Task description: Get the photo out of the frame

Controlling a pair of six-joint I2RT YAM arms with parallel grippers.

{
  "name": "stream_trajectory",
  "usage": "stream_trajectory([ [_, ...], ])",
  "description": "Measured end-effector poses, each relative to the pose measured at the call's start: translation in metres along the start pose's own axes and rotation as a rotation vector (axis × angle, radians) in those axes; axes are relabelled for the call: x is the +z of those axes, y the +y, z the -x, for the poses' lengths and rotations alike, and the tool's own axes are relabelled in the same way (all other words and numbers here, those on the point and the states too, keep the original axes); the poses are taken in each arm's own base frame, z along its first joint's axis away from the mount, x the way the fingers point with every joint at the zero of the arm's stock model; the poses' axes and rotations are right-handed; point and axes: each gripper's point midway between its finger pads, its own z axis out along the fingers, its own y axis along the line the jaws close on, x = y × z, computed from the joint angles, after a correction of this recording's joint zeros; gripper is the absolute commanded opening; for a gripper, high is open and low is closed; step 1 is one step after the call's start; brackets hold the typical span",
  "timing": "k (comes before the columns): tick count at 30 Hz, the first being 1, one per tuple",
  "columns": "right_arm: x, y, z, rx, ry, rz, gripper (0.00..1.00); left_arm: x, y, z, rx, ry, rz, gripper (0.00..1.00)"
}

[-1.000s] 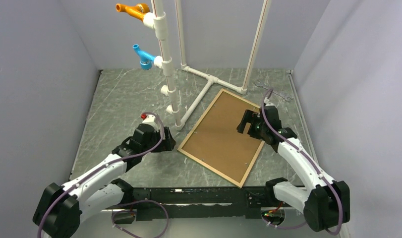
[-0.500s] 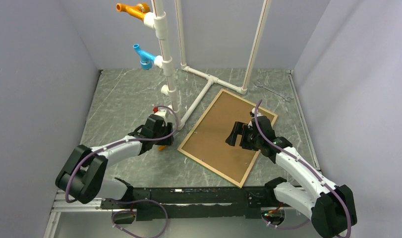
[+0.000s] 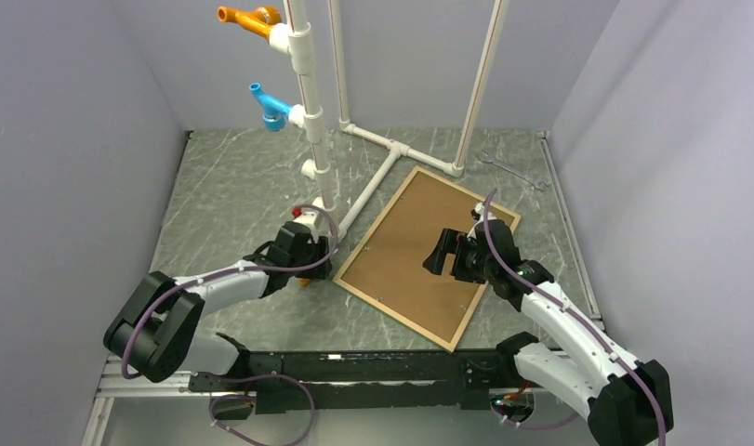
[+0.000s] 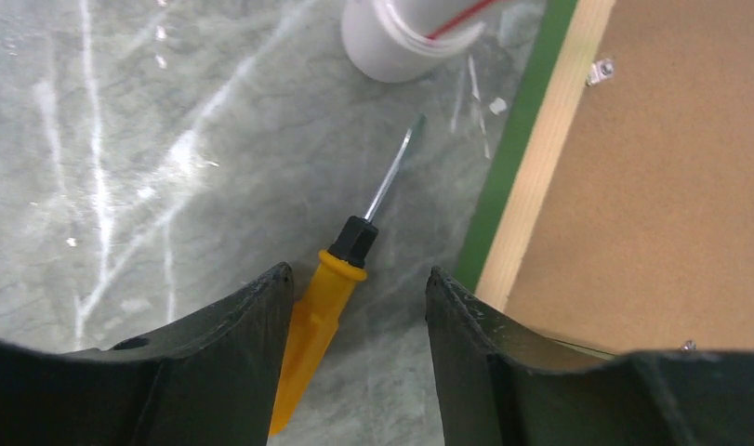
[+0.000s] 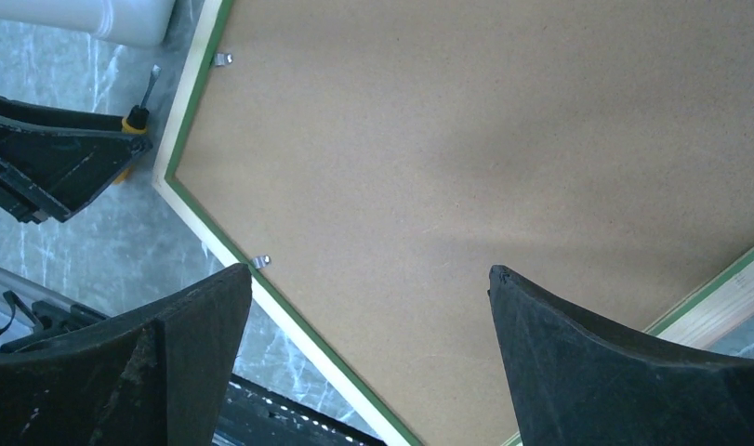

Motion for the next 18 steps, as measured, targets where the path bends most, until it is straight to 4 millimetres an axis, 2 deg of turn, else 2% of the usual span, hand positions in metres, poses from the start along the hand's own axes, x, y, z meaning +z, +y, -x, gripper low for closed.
stream_trajectory([
  [5, 0.000, 0.001, -0.002, 0.002, 0.009, 0.001, 1.00, -0.001, -0.012, -0.009, 0.016, 0.037, 0.030, 0.51],
  [12, 0.002, 0.005, -0.008, 0.006, 0.028, 0.007, 1.00, 0.004, -0.007, -0.009, 0.019, 0.048, 0.130, 0.31],
  [18, -0.002, 0.010, -0.006, 0.006, 0.012, 0.024, 1.00, 0.003, -0.009, -0.010, 0.026, 0.053, 0.141, 0.14],
])
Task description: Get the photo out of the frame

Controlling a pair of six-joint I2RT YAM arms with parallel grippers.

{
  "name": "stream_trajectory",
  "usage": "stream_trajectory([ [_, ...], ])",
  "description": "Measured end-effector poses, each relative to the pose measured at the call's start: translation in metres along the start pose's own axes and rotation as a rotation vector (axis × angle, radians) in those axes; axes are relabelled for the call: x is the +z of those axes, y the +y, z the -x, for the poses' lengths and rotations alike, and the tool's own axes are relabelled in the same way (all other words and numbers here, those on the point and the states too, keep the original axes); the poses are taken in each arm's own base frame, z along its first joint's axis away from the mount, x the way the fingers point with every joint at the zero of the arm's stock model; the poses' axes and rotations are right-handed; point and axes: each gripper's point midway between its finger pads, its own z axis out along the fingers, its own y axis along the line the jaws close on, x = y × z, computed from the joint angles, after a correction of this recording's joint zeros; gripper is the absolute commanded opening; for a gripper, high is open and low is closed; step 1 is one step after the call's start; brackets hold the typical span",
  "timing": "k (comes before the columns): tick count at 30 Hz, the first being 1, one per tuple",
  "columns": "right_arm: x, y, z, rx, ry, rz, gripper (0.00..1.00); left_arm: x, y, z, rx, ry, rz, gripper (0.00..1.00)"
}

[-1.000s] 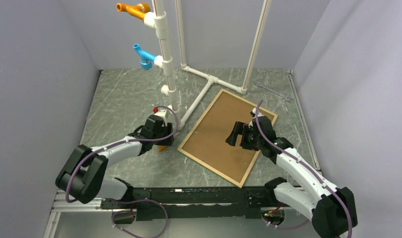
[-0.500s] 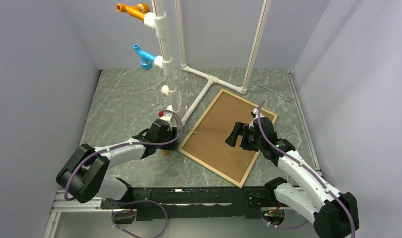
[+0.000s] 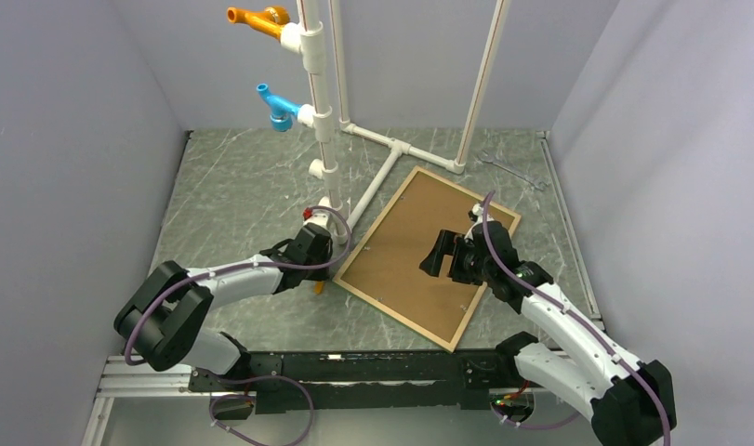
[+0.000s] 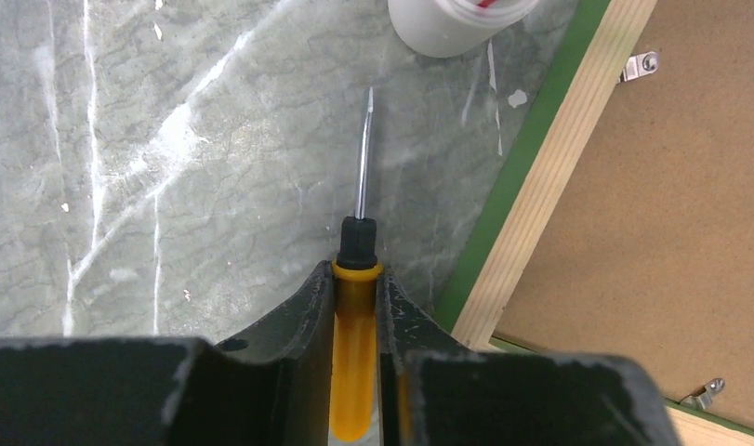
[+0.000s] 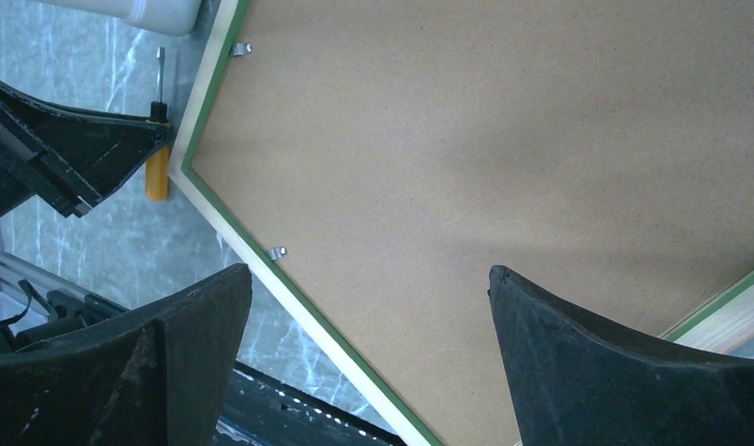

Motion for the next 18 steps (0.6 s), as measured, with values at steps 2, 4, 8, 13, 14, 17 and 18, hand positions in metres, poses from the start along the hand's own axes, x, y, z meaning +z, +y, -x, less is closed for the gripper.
stream_trajectory([
  [2, 0.001, -0.001, -0.001, 0.000, 0.006, -0.006, 1.00, -0.001, -0.001, 0.000, 0.000, -0.001, -0.003, 0.10],
  [4, 0.001, -0.002, -0.003, -0.002, 0.011, -0.012, 1.00, -0.003, -0.001, -0.002, -0.005, -0.002, -0.006, 0.03],
  [8, 0.002, 0.000, -0.004, 0.002, 0.016, -0.010, 1.00, -0.014, 0.005, -0.013, -0.014, 0.000, -0.011, 0.00],
  [13, 0.012, 0.002, -0.017, -0.009, 0.073, -0.013, 1.00, -0.040, 0.017, -0.026, -0.037, -0.014, -0.019, 0.00],
  [14, 0.015, 0.003, -0.021, -0.016, 0.092, -0.015, 1.00, -0.047, 0.017, -0.023, -0.048, -0.034, -0.031, 0.00],
  [17, 0.020, 0.010, -0.035, -0.050, 0.138, -0.008, 1.00, -0.066, 0.012, -0.006, -0.087, -0.111, -0.077, 0.00],
  [18, 0.021, 0.015, -0.040, -0.067, 0.151, -0.001, 1.00, -0.074, 0.010, 0.000, -0.105, -0.142, -0.098, 0.00],
])
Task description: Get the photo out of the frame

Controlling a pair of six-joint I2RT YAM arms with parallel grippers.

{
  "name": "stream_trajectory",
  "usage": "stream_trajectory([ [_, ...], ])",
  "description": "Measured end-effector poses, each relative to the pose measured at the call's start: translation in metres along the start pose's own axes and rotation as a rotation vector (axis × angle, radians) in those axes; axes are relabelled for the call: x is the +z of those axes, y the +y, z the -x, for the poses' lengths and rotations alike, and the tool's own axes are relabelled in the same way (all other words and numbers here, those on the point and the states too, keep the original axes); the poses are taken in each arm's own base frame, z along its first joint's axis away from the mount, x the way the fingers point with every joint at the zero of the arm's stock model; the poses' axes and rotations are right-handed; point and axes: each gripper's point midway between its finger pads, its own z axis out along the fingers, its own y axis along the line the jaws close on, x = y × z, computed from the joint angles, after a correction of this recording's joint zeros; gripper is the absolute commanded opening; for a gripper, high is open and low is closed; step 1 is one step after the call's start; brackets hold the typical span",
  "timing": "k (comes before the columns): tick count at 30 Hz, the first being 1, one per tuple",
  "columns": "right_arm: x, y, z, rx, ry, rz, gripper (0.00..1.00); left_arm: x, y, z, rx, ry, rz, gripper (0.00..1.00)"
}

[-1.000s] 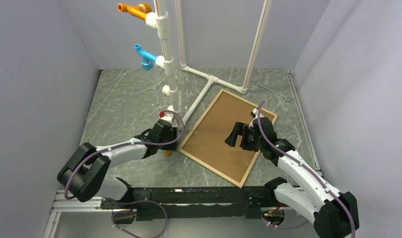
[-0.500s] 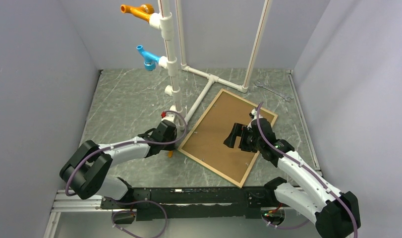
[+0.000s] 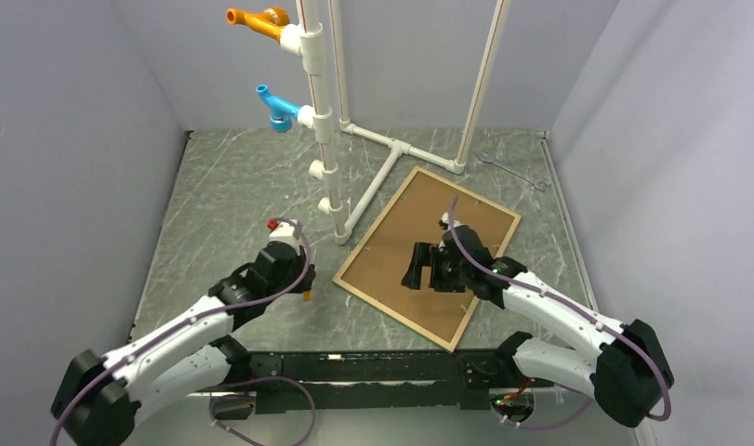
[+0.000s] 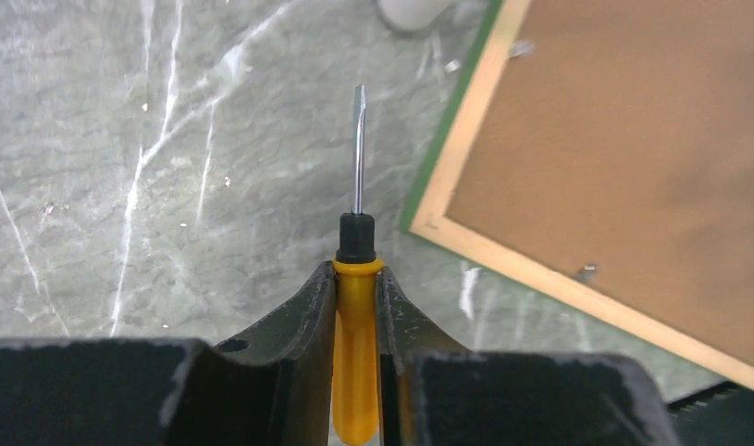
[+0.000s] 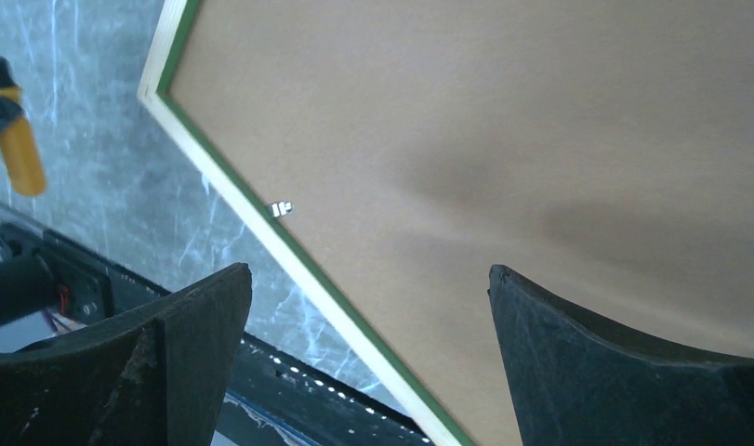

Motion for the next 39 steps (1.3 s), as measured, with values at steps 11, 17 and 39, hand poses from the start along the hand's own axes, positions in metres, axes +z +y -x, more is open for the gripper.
stream_trajectory([
  [11, 0.023, 0.123, -0.052, -0.322, 0.063, 0.139, 1.00, -0.055, -0.033, 0.053, -0.363, -0.191, -0.279, 0.00],
  [17, -0.003, 0.207, -0.073, -0.506, -0.058, 0.316, 0.99, -0.049, -0.052, 0.042, -0.582, -0.096, -0.455, 0.00],
  [39, 0.052, 0.198, -0.054, -0.735, -0.325, -0.148, 0.60, -0.055, -0.072, 0.013, -0.997, 0.098, -0.706, 0.00],
])
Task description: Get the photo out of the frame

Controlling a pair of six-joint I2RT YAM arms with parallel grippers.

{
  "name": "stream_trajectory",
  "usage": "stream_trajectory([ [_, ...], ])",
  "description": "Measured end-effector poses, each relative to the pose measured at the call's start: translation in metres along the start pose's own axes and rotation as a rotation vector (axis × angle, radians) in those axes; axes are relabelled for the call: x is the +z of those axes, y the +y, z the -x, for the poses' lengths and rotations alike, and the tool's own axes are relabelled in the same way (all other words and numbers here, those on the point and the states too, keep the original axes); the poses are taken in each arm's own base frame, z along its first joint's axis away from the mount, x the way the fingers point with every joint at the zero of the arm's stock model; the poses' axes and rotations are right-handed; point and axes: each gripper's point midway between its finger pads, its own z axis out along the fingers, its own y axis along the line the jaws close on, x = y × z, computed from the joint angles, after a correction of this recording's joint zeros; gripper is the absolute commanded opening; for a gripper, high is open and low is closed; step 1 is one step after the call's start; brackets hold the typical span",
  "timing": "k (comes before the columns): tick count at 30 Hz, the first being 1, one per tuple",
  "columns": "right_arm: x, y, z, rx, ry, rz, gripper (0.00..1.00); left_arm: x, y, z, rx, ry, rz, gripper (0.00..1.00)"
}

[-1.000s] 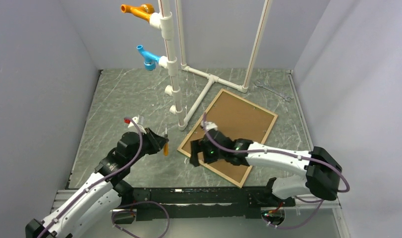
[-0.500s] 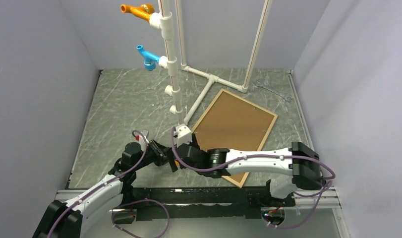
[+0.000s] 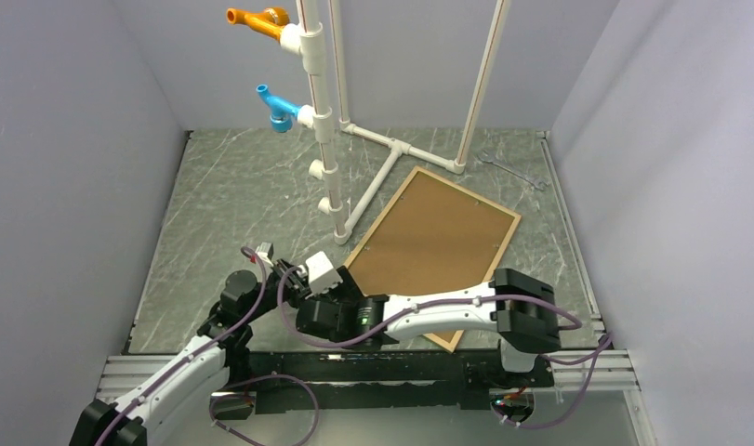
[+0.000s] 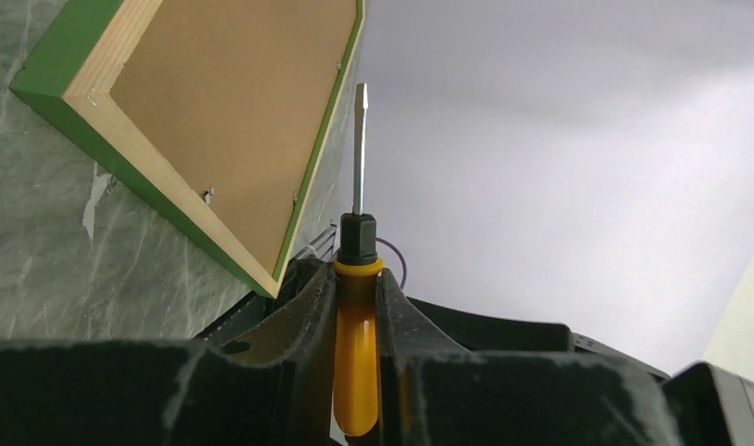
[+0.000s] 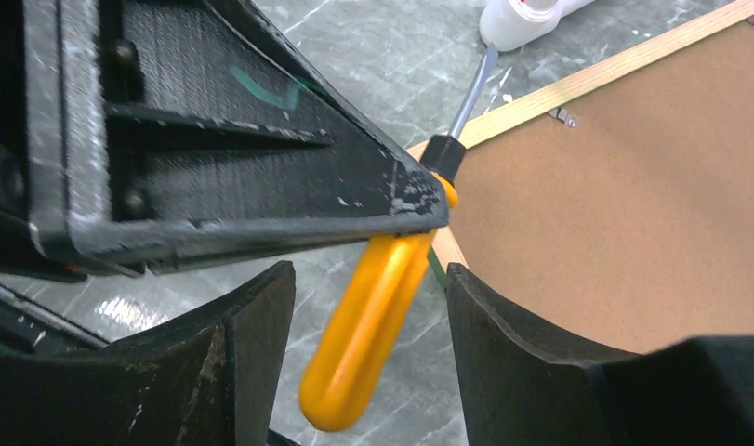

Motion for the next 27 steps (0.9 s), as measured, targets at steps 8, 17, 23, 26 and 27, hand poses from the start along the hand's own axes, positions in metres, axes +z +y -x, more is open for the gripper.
stream_trajectory([
  [8, 0.007, -0.004, 0.002, -0.059, -0.027, -0.121, 0.57, 0.003, 0.010, 0.002, -0.039, -0.001, 0.038, 0.00],
  [17, 0.004, -0.014, 0.006, -0.070, -0.058, -0.182, 0.00, 0.003, 0.010, 0.003, -0.051, -0.008, 0.034, 0.24],
  [23, -0.002, -0.031, 0.001, -0.038, -0.063, -0.191, 0.00, 0.001, 0.014, 0.011, -0.001, -0.037, 0.043, 0.92],
  [26, -0.009, -0.057, -0.007, 0.009, -0.044, -0.162, 0.00, -0.002, 0.025, 0.026, 0.067, -0.088, 0.080, 0.99],
  [27, -0.012, -0.067, -0.011, 0.041, -0.030, -0.131, 0.00, -0.003, 0.030, 0.030, 0.104, -0.102, 0.100, 0.99],
])
